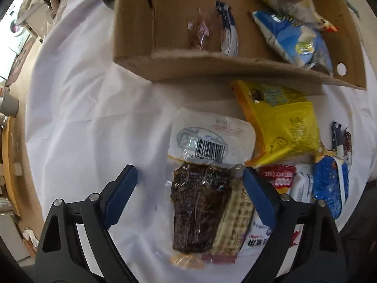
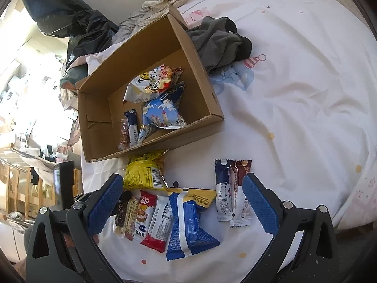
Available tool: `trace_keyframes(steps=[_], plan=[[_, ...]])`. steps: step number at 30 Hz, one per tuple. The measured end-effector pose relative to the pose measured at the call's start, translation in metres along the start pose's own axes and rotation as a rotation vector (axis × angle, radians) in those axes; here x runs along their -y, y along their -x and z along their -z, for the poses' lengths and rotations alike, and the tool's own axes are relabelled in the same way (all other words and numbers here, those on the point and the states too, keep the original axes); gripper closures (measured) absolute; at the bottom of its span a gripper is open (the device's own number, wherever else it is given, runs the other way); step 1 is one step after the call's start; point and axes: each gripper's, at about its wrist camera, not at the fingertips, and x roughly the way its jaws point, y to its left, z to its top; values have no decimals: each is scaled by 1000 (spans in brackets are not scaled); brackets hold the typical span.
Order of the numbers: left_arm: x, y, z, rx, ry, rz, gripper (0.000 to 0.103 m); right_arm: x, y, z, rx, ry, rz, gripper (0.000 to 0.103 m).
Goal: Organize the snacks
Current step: 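Grasp the dark chocolate packet with the left gripper while the right grasps the brown bar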
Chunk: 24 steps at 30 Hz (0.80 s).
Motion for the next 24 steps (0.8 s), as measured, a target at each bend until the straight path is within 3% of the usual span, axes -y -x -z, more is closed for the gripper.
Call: trace_keyframes(steps=[4,8,13,18,24], plan=[[3,-5,-5,21,-11,1,20,-1,-1,1,-12,5,-12,0],[8,-7,-9,35,-37,-3,43,1,-2,-1,-15,-2,-14,0],[7,1,-4,46,-24,13,44,4,-3,-1,-23,-10,-7,0],[-1,32,15,86,23,-21,47,7,-1,-1,-18,-26,-10,0],[-8,91,39,228,33,-54,48,11,4,-5,-3,-61,-38,0]])
